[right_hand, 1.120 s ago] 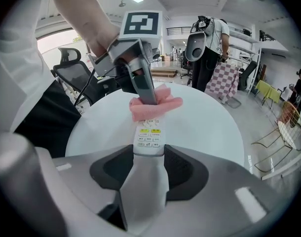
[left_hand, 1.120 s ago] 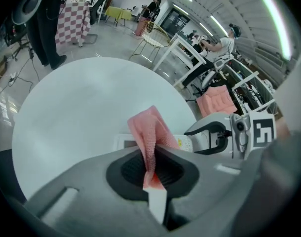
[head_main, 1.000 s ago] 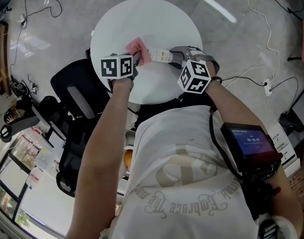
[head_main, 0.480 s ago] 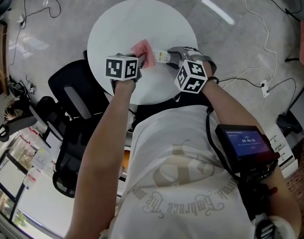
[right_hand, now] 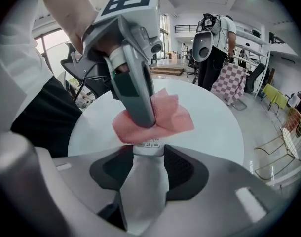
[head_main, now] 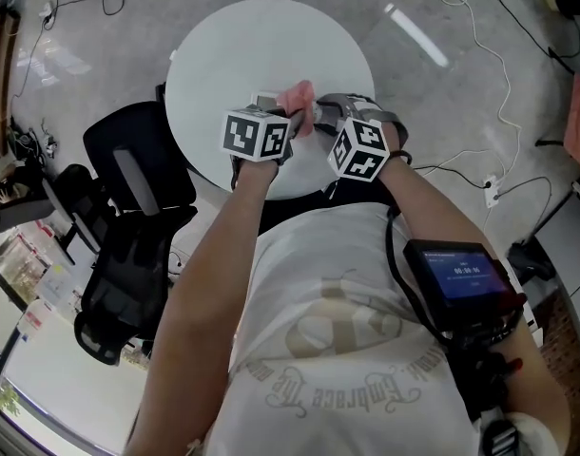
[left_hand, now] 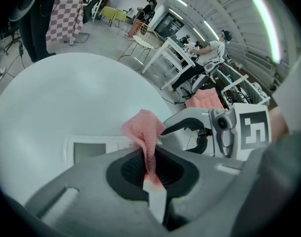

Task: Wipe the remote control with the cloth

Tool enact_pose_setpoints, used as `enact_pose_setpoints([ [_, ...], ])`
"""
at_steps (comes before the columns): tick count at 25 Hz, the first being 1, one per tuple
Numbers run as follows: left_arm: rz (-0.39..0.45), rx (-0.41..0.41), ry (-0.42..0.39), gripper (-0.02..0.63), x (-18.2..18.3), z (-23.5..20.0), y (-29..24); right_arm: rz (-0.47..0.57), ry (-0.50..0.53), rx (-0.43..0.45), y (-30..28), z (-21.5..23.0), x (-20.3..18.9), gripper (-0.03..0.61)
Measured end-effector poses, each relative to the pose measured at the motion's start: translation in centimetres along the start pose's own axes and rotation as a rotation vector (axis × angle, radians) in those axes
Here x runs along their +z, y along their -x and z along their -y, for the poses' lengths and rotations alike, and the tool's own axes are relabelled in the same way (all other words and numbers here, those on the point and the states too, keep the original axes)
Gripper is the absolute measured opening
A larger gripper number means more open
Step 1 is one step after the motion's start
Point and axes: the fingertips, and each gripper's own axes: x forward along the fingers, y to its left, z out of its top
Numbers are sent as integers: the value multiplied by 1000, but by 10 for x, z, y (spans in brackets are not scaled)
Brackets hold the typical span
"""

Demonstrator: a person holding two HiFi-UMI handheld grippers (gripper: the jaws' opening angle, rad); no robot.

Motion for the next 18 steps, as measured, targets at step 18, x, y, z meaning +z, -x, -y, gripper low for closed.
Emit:
enact_pose_setpoints([
  [18, 327, -26, 218, 17, -4, 26, 40, -53, 164, 88, 17, 28, -11, 218],
])
